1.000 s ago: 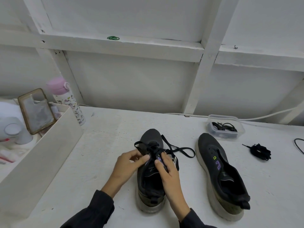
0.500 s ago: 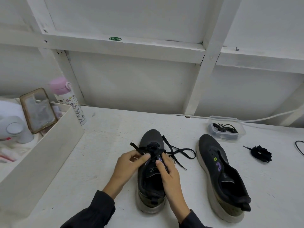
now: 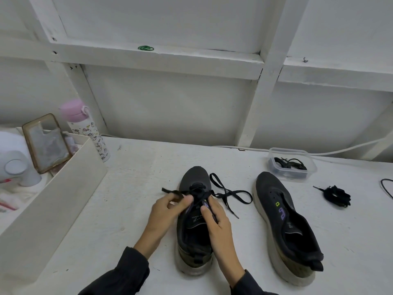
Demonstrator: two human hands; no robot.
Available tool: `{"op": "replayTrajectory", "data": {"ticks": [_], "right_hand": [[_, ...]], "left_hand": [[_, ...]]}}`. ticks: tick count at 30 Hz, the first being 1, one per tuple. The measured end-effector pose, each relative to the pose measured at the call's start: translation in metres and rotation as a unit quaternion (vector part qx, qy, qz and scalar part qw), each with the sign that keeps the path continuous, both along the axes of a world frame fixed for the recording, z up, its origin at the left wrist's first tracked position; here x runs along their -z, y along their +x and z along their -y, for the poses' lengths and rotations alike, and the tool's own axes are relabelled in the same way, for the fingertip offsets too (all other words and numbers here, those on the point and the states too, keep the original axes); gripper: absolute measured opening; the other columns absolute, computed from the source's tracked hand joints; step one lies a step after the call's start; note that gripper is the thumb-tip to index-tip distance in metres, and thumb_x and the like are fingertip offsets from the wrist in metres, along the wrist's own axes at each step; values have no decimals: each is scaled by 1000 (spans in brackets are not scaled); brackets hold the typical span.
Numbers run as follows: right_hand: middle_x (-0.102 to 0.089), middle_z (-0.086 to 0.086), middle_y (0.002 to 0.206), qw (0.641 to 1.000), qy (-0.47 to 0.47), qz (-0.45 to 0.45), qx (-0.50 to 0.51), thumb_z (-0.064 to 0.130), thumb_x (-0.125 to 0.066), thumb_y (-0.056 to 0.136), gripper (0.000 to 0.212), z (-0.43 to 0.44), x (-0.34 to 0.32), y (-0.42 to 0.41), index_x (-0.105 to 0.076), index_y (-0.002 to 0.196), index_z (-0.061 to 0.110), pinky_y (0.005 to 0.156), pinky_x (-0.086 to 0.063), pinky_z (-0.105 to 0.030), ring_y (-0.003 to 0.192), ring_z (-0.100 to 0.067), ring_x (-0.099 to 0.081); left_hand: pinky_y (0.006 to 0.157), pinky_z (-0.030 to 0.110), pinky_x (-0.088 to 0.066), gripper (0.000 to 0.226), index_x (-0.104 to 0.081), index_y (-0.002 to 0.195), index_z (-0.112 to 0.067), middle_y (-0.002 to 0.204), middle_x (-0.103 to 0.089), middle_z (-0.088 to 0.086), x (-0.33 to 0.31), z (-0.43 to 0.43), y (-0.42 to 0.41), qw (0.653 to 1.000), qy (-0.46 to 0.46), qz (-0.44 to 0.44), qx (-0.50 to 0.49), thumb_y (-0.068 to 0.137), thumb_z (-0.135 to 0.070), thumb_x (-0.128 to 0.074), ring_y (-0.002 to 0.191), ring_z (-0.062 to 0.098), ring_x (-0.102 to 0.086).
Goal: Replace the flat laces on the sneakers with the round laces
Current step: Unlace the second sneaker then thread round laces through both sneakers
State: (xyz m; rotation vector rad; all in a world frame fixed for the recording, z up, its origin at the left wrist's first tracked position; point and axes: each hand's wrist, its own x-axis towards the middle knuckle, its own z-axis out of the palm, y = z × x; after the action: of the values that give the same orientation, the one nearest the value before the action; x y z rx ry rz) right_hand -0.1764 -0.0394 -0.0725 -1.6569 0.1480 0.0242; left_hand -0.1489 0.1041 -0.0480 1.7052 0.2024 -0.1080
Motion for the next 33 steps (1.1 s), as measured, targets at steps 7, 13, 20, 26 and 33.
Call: {"op": "replayTrajectory", "data": {"ticks": [7, 13, 20, 26, 33], "right_hand": [[-41, 14, 146, 999, -3, -28, -15, 28, -56, 97, 49, 5, 5, 1, -44, 145, 21, 94, -27, 5, 134, 3, -35], [-41, 13, 146, 1000, 7, -21, -5, 26, -56, 97, 48, 3, 5, 1, -45, 143, 21, 110, -23, -14, 134, 3, -32], [-41, 12, 147, 1000, 2, -22, -3, 26, -57, 97, 47, 4, 4, 1, -47, 142, 20, 111, -25, -15, 137, 1, -33], [-50, 11, 141, 1000, -8, -18, -5, 44, -58, 93, 51, 4, 3, 1, -53, 138, 21, 111, -33, -20, 132, -3, -42], [-43, 15, 142, 1000, 6, -27, -6, 25, -57, 97, 44, 2, 0, 0, -48, 139, 25, 95, -26, 3, 128, 8, -36]], "left_hand": [[67, 25, -41, 11, -67, 80, -19, 69, -57, -7, -8, -16, 21, 983, -26, 70, -168, 91, -21, -66, 67, 10, -48], [65, 21, -40, 19, -67, 84, -18, 63, -55, -16, -8, -12, 13, 992, -32, 32, -122, 90, -35, -65, 64, 3, -49], [66, 21, -42, 15, -67, 76, -12, 64, -62, -9, 3, -6, 10, 998, 48, 33, -24, 89, -20, -69, 62, 2, -54], [75, 31, -41, 13, -61, 85, -23, 72, -51, -4, -11, -19, 24, 980, -30, 69, -186, 96, -30, -58, 70, 10, -49], [73, 24, -52, 22, -70, 85, -11, 74, -71, -5, 12, 3, -2, 1000, 8, 8, 4, 84, -33, -71, 75, 10, -66]]}}
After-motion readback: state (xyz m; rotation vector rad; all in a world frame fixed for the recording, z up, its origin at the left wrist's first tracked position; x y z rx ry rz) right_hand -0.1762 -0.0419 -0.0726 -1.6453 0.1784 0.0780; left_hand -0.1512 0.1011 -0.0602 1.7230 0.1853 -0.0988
